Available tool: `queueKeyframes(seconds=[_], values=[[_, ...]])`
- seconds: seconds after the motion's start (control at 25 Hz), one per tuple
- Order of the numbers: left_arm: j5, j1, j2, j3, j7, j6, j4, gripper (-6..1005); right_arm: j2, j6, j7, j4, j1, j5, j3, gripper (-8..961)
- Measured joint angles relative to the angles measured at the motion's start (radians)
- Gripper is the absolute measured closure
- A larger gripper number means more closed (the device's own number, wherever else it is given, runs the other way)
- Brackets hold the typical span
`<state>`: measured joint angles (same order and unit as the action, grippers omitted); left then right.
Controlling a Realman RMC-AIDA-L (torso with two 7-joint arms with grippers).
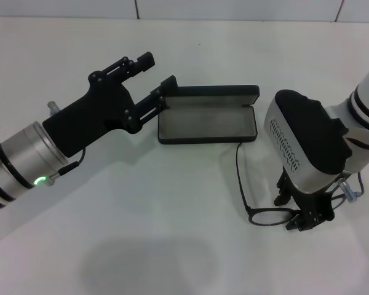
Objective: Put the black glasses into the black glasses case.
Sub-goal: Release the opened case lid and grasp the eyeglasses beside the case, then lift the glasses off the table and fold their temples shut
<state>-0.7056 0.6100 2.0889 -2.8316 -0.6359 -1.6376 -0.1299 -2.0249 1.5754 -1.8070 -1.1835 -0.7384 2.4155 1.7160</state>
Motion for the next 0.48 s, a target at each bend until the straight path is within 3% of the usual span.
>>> queueKeyframes(seconds=[0.16, 0.48], values=[[0.0, 0.0, 0.0, 0.0, 0.0, 0.0, -0.001, 408, 0.0, 0.015, -0.002, -0.001, -0.002, 0.001, 0.001, 512], [-0.002, -0.002, 0.0, -0.002, -0.001, 0.001, -0.002, 408, 0.009, 0.074, -0.029, -0.038, -0.004, 0.001, -0.01, 689]])
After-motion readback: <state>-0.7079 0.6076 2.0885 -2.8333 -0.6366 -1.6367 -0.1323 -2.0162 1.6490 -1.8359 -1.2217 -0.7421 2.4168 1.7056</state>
